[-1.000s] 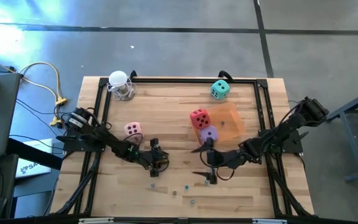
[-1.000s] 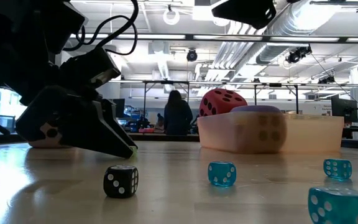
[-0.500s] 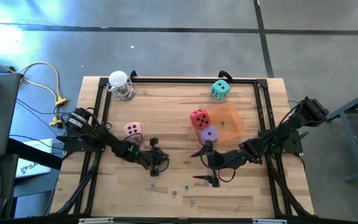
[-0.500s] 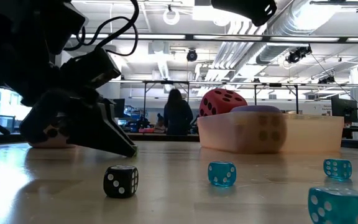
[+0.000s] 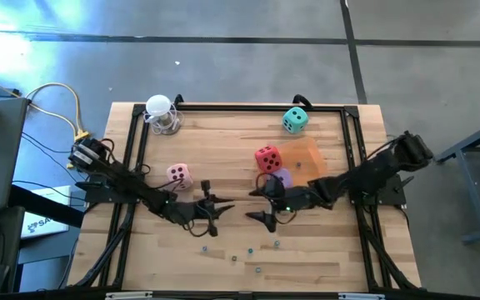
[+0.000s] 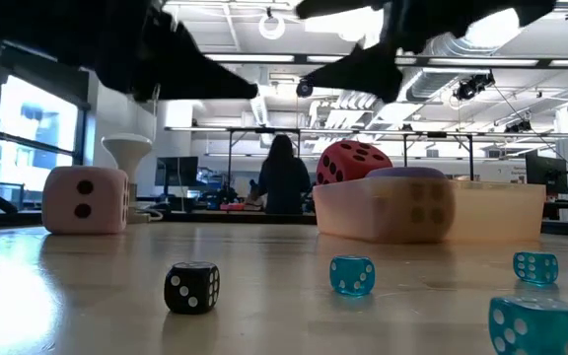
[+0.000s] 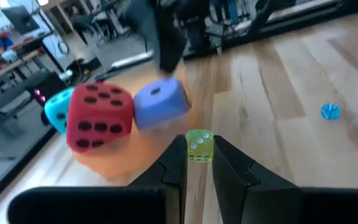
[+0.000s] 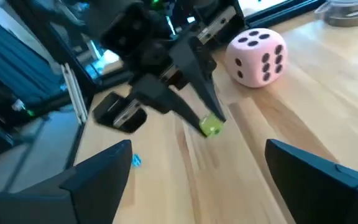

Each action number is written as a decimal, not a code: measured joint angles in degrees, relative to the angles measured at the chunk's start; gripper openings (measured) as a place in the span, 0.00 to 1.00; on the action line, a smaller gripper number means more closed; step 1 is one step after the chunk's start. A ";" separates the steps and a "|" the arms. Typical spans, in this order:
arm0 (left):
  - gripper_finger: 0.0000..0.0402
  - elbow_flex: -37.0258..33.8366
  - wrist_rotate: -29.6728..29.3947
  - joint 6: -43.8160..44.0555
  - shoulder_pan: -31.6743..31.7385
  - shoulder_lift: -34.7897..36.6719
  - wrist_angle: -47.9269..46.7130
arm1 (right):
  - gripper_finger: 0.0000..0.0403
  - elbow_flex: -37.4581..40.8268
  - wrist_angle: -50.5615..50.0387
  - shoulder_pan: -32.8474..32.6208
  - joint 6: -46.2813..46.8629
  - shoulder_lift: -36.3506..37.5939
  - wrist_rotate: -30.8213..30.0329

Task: Pick & Place Dice
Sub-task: Put the small green dice into the orange bin, then put the large pink dice into the orange bin

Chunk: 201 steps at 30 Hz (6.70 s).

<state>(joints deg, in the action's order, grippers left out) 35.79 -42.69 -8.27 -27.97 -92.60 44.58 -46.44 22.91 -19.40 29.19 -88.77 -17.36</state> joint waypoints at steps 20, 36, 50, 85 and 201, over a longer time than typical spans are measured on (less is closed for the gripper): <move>0.11 1.27 -1.16 -2.50 -0.35 0.00 -0.43 | 0.77 0.00 17.25 5.69 5.74 -10.10 11.03; 0.11 1.32 2.68 -6.31 2.76 0.03 3.21 | 0.77 0.00 17.73 6.73 7.01 -10.12 11.69; 0.11 1.32 3.29 -13.29 2.95 -0.13 3.25 | 0.55 0.00 17.67 7.15 6.83 -10.12 11.54; 0.15 1.32 3.14 -14.55 3.17 -0.24 2.79 | 0.15 -0.02 15.35 7.94 5.44 -10.12 9.86; 0.51 1.30 8.36 3.95 2.96 -0.18 -8.02 | 0.75 0.00 -13.64 -3.97 -14.28 3.06 -24.04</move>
<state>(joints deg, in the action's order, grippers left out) 37.09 -34.33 -4.32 -25.01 -92.77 36.56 -46.44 9.28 -23.38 14.92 -85.71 -41.41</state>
